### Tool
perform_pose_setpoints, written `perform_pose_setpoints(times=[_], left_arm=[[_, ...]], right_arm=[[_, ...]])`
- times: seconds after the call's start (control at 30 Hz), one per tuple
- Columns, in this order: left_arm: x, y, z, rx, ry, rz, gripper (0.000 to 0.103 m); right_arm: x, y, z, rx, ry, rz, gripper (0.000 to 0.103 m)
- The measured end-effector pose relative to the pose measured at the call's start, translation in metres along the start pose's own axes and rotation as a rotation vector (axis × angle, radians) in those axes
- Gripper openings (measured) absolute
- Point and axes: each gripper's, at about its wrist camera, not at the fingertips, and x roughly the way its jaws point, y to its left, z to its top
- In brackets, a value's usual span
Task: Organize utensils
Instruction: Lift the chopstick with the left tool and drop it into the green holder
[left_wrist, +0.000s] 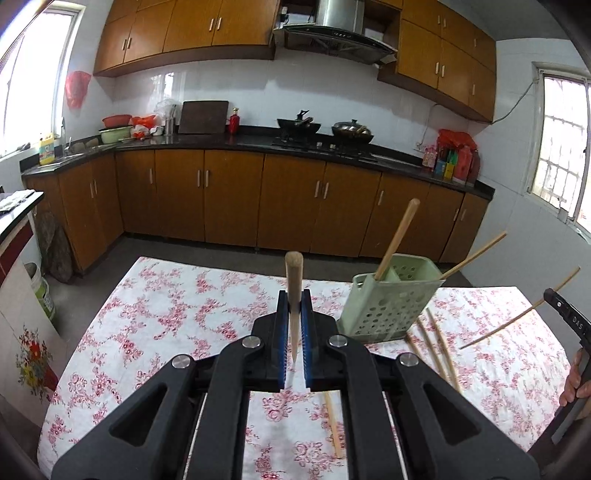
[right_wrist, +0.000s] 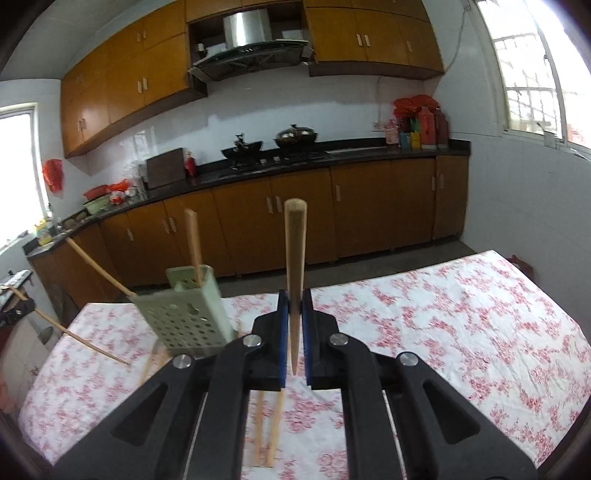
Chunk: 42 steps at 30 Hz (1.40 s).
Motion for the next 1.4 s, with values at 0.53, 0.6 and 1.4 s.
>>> perform_pose_setpoints(times=[0.53,0.6,1.4], left_arm=[[-0.048,-0.071,0.064,0.026,-0.210,-0.163,0.007],[-0.045,-0.079,0.073,0.013,-0.249,-0.157,0.007],[0.047,-0.079,0.062,-0.061,-0.172,-0.094,0.007]], right_arm=[[-0.040,0.063,0.075,-0.024,-0.138,0.236,0.008],[-0.033,0.070,0.081,-0.035,-0.153,0.234,0.008],[0.070,0.096,0.062,-0.049,0.009,0.214,0.010]])
